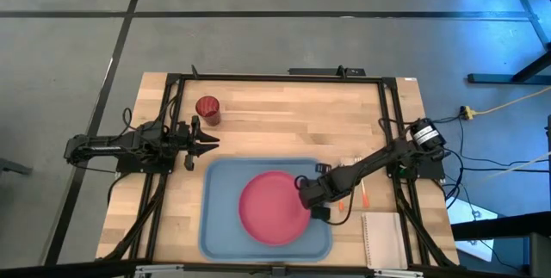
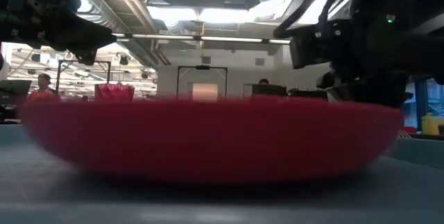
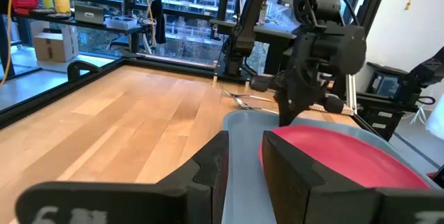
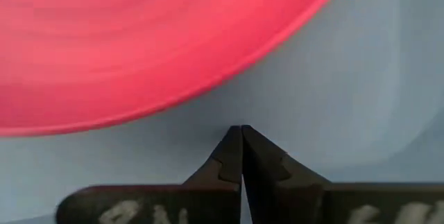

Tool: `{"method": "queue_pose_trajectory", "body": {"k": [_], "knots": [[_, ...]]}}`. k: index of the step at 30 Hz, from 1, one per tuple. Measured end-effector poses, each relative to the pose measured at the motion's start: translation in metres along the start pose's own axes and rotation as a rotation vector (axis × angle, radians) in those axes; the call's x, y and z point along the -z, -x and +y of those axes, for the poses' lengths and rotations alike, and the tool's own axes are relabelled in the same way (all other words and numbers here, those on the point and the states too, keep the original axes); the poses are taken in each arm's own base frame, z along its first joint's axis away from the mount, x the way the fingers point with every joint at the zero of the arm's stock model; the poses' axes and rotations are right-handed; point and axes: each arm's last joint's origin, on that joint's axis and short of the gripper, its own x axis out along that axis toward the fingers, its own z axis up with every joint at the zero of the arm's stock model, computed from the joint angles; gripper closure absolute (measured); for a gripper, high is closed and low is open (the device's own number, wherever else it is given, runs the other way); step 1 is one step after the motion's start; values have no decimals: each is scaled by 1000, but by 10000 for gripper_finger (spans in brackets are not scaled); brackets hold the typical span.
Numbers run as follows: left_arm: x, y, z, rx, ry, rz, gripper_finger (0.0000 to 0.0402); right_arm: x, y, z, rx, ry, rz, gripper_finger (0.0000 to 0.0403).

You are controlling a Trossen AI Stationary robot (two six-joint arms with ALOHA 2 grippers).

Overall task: Pick and place plate/cup/fork/spoon on tray
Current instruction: Put the pink plate on the serving tray

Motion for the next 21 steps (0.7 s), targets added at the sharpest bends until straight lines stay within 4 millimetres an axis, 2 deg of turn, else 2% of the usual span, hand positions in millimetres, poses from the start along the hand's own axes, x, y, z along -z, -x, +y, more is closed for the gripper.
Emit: {"method": "queue_pose_trajectory", "body": {"k": [7, 14, 18, 21], "knots": [[0, 0, 0, 1, 0, 0, 320, -17, 6, 10, -101, 70, -120, 398], [0, 0, 0, 1, 0, 0, 320, -26, 13, 14, -136, 108, -168, 398], [0, 0, 0, 1, 0, 0, 320, -27, 15, 13, -126, 157, -171, 398], [0, 0, 0, 1, 0, 0, 320, -34, 24, 9, 6, 179, -198, 398]]}}
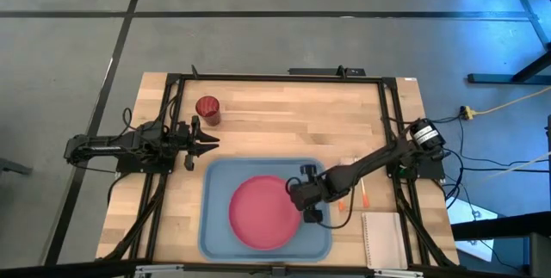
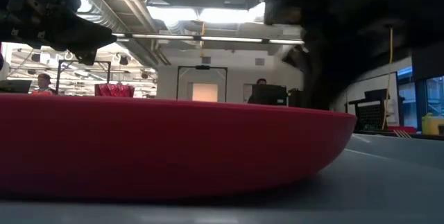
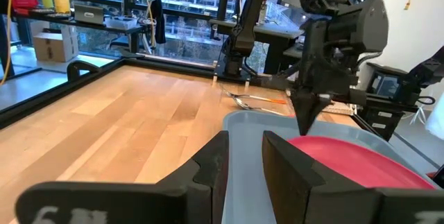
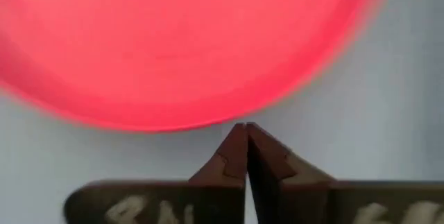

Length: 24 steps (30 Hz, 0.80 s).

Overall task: Pick and place plate/cup/fork/spoon on tray
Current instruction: Put the pink plate on the serving tray, then put the purple cup on the serving tray to the top left

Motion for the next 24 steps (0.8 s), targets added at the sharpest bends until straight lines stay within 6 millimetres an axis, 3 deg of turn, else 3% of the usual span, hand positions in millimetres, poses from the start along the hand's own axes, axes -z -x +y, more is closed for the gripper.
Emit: {"method": "queue_pose_trajectory", "body": {"k": [4, 8, 11, 16, 24], "knots": [[0, 0, 0, 0, 0, 0, 320, -13, 25, -16, 381, 11, 2, 398], [0, 0, 0, 0, 0, 0, 320, -21, 71, -33, 835, -87, -56, 398], [0, 0, 0, 0, 0, 0, 320, -17, 104, -45, 1038, -153, -110, 398], [0, 0, 0, -1, 0, 1, 320, -5, 127, -63, 961, -307, -140, 398], [0, 0, 0, 1, 0, -1, 320, 78, 138, -101, 945, -610, -95, 398]]}}
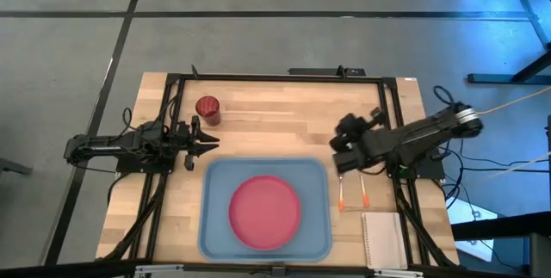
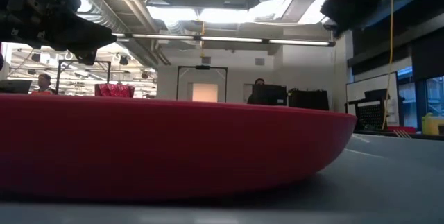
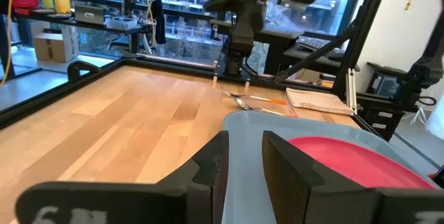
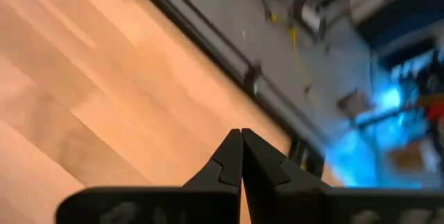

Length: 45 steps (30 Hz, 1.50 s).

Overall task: Pick and place plate/cup/fork/spoon on tray
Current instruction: Put the purple cup on the serving tray to the top left

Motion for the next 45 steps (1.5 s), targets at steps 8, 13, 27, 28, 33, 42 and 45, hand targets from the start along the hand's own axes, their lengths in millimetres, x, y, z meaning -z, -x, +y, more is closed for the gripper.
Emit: {"method": "queue_pose_trajectory", "body": {"k": [8, 13, 27, 28, 33, 42, 45], "knots": [[0, 0, 0, 0, 0, 0, 320, 37, -15, -39, -44, -228, -49, 398], [0, 0, 0, 0, 0, -2, 320, 49, -22, -50, -58, -268, -53, 398], [-63, 19, -4, -266, -328, -585, 320, 63, -31, -49, -90, -304, -90, 398], [-67, 20, -5, -270, -302, -581, 321, 63, -31, -48, -90, -299, -91, 398], [-69, 6, -2, -273, 129, -454, 324, 62, -31, -49, -106, -313, -88, 398], [-62, -5, -1, -236, 343, -385, 323, 62, -31, -50, -94, -233, -109, 398], [-61, -5, 0, -237, 342, -382, 321, 62, -31, -50, -99, -186, -97, 398]]}}
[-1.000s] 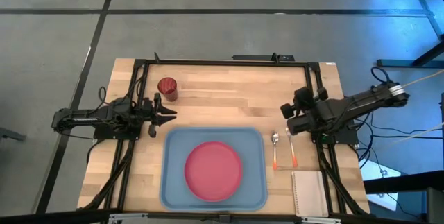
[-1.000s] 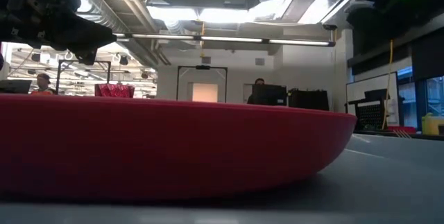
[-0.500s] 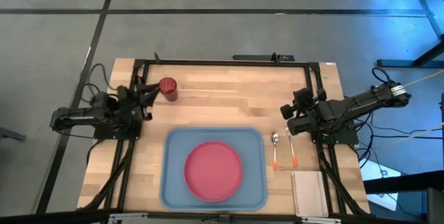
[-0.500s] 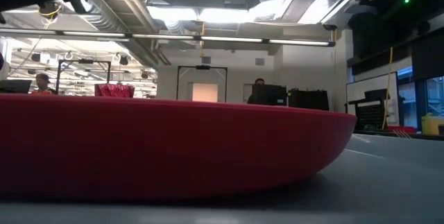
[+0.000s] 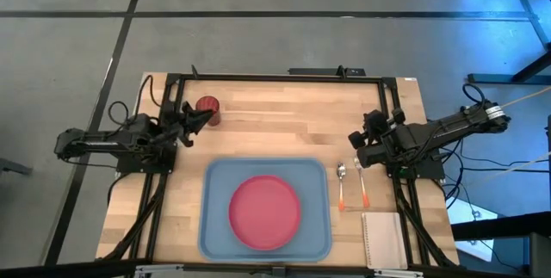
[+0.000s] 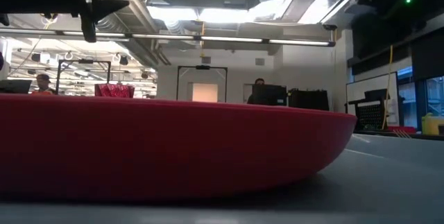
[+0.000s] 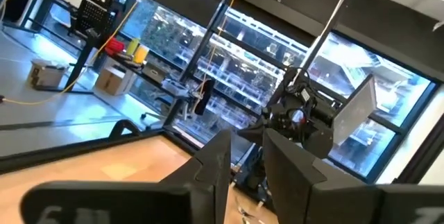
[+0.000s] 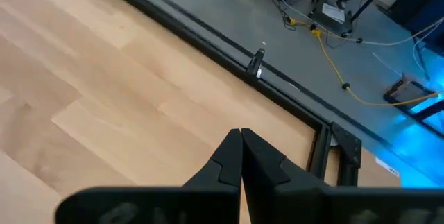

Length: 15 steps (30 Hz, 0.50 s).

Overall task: Pick and place plate/cup/fork/spoon on tray
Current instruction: Put the purple cup on the serving tray to the top left

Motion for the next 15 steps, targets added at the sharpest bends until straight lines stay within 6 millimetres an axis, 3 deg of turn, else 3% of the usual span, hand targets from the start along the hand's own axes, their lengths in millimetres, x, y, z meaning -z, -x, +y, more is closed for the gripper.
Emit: {"method": "queue_pose_trajectory", "body": {"k": [15], "knots": [[-9, 2, 6, -291, -42, -193, 320, 3, 0, 3, -60, -26, 112, 398]]}}
